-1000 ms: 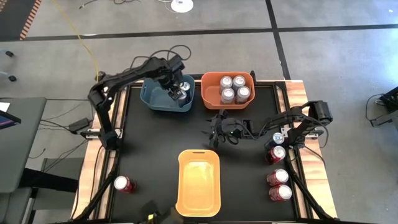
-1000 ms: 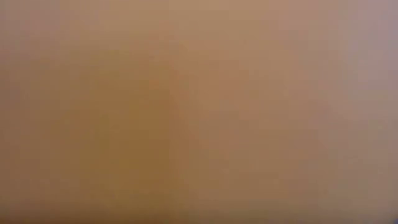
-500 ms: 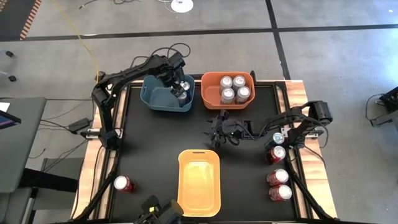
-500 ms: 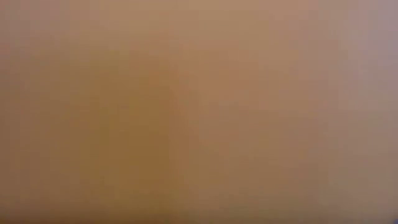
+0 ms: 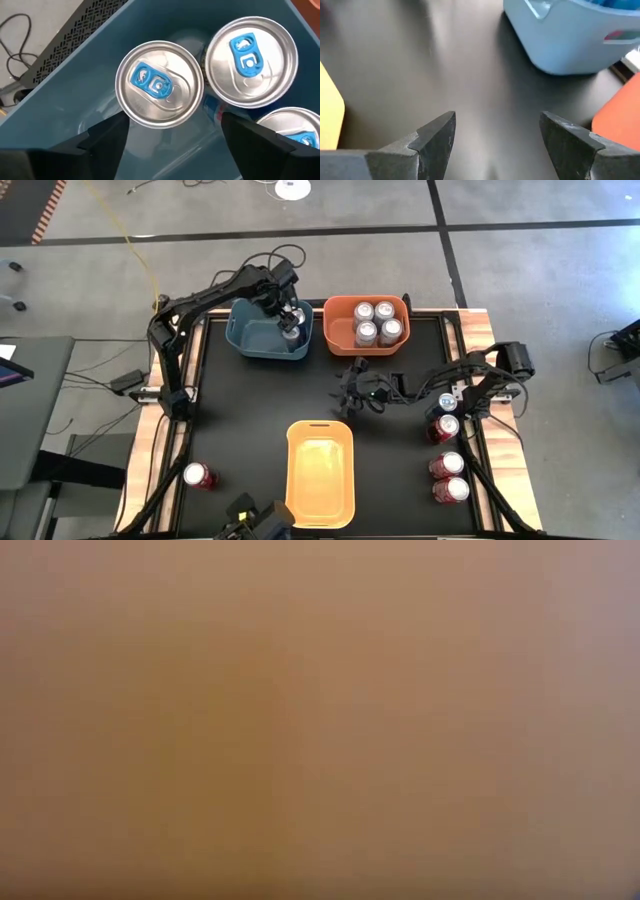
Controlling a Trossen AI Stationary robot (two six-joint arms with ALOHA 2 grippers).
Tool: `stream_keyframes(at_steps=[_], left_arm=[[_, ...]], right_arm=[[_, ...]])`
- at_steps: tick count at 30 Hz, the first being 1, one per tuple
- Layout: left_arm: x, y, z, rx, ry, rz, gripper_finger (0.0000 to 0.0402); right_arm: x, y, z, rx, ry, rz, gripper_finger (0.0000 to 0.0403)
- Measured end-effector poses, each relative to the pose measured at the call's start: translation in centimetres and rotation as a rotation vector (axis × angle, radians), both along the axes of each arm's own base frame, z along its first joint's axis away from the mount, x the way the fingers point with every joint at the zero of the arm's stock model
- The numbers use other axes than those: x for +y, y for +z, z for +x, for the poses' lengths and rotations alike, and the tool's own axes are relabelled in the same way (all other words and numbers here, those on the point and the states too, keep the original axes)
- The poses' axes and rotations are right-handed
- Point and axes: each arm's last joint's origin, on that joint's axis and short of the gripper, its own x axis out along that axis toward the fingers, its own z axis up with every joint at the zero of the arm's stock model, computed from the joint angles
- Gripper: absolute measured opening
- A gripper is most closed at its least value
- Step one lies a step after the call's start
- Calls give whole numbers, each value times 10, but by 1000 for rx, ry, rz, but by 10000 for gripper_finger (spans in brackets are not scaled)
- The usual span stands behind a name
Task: Sort soda cans
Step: Put the blue soda can into the blue bin
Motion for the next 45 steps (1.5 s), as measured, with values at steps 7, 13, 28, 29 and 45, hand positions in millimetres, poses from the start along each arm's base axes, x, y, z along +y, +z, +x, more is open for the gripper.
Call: stream_keyframes(at_steps=[7, 13, 28, 29, 45], left_arm=[[1, 0, -1, 19, -11, 18, 327], [0, 8, -5, 66, -3, 96, 329], [-83, 86, -34, -20, 17, 262, 325], [-98, 89, -38, -1, 13, 278, 325], [-295, 57, -99, -198, 35, 210, 325]], right_arm=[[0, -2, -1, 15, -13, 21, 306], [4, -2, -1, 3, -16, 45, 306], [5, -3, -2, 16, -20, 57, 306], [5, -4, -2, 25, -20, 57, 306], [4, 0, 0, -9, -8, 28, 306]])
